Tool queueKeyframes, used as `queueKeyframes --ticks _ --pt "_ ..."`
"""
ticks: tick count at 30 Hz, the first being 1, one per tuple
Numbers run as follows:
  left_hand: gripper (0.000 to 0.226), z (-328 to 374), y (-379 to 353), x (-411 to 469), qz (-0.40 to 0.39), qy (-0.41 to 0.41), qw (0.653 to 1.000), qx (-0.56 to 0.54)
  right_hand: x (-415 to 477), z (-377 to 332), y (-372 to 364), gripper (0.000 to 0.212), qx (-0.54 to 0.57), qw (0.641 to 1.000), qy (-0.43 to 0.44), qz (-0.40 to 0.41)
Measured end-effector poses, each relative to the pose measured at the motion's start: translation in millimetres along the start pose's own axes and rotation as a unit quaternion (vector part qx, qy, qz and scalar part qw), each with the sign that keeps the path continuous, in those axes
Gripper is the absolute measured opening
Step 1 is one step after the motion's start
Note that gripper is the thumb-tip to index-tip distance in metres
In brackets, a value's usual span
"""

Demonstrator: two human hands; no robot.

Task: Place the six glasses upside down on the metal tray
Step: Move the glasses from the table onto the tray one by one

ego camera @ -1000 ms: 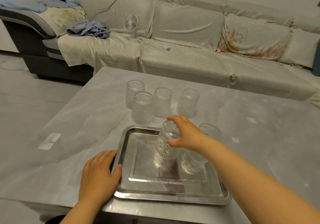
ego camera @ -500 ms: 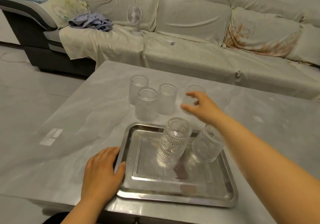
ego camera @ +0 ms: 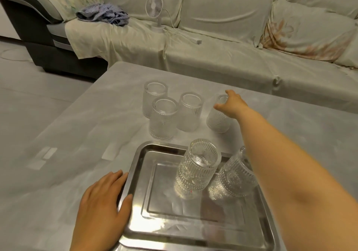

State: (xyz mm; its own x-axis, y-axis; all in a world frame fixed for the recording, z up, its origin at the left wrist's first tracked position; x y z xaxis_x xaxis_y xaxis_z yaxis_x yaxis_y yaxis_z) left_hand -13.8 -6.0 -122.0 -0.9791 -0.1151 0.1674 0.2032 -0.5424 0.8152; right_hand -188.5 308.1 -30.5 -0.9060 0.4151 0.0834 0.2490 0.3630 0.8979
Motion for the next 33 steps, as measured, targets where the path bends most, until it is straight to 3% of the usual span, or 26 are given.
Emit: queueKeyframes --ticks 8,13,18,21,25,29,33 --pt "0.050 0.7 0.1 -0.1 -0.005 0.002 1.000 0.008 -0.1 0.0 0.3 0.065 0.015 1.000 0.024 0.003" --pt "0.046 2.3 2.6 -1.8 0.003 -0.003 1.000 0.000 -25.5 -12.1 32.8 0.064 0.036 0.989 0.069 0.123" --pt "0.042 1.3 6.2 -4.5 0.013 0.003 1.000 -0.024 -84.0 -47.0 79.3 0.062 0.084 0.942 0.226 0.235" --pt "0.042 -1.4 5.4 -4.9 0.012 0.006 0.999 -0.034 -118.2 -66.0 86.4 0.063 0.194 0.926 0.265 0.186" --pt "0.039 -2.7 5.8 -5.0 0.018 0.009 0.999 -0.050 -150.4 -88.3 68.0 0.063 0.270 0.926 0.257 0.057" --pt "0.032 -0.9 8.5 -4.0 0.035 -0.002 0.998 -0.057 -174.7 -107.0 31.9 0.065 0.218 0.931 0.292 -0.034" --pt "0.033 -0.3 7.6 -3.3 0.035 -0.009 0.998 -0.044 -186.1 -115.1 -4.5 0.067 0.099 0.937 0.324 -0.087"
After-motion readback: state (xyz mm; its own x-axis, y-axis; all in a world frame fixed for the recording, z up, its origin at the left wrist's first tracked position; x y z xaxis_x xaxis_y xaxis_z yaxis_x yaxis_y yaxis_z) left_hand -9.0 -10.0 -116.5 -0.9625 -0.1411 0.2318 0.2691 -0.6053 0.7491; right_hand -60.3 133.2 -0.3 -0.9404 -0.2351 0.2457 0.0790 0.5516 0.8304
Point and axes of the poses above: each hand's wrist, its own x-axis towards the middle knuckle, its own y-axis out of the back of the hand, z = x × y, the point moved 7 cm from there along x, towards the middle knuckle, and after that the axes turned 12 degrees about z, right-handed, at the moved point
